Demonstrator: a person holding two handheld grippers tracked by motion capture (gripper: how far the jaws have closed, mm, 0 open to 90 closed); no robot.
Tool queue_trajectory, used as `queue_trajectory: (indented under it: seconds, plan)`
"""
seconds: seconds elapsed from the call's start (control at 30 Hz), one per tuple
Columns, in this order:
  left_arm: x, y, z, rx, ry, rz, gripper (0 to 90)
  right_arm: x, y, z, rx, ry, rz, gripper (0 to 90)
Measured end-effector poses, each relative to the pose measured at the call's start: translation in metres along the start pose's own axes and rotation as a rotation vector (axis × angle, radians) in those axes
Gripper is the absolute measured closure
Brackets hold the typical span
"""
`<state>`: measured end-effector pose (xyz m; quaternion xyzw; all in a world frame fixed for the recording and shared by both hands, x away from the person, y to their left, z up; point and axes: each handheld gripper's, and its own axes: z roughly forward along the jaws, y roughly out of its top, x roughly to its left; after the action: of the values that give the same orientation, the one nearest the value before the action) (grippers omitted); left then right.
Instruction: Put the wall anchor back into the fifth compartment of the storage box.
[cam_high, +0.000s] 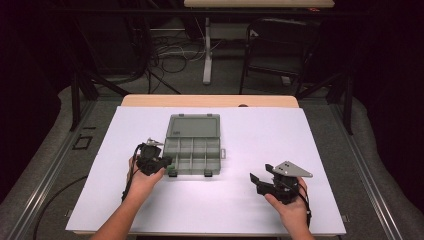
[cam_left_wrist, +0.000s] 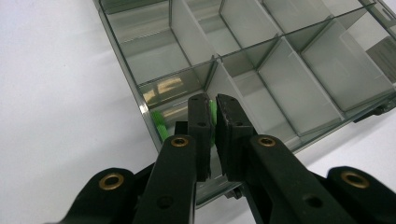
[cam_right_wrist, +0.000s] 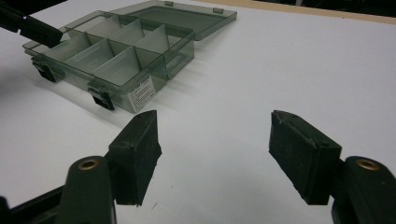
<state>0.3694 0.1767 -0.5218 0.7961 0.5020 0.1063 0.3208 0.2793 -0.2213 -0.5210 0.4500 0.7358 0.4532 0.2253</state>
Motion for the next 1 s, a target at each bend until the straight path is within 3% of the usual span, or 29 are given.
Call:
queue_trajectory:
  seconds: [0.57, 0.87, 0.93, 1.0]
  plan:
    - [0.0, -0.001, 0.0, 0.001, -0.001, 0.012, 83.9, 0.0, -0.001, 0.001, -0.016, -0.001, 0.002, 32.6]
    - [0.001, -0.001, -0.008, -0.037, -0.034, 0.008, 71.3, 0.001, 0.0, 0.0, 0.002, -0.001, 0.003, 32.6]
    - [0.001, -0.002, -0.01, -0.053, -0.047, 0.003, 68.4, 0.001, -0.001, 0.004, -0.036, -0.006, 0.008, 32.6]
    - [0.001, -0.002, -0.012, -0.067, -0.056, -0.003, 64.2, 0.001, -0.001, 0.003, -0.014, -0.003, 0.006, 32.6]
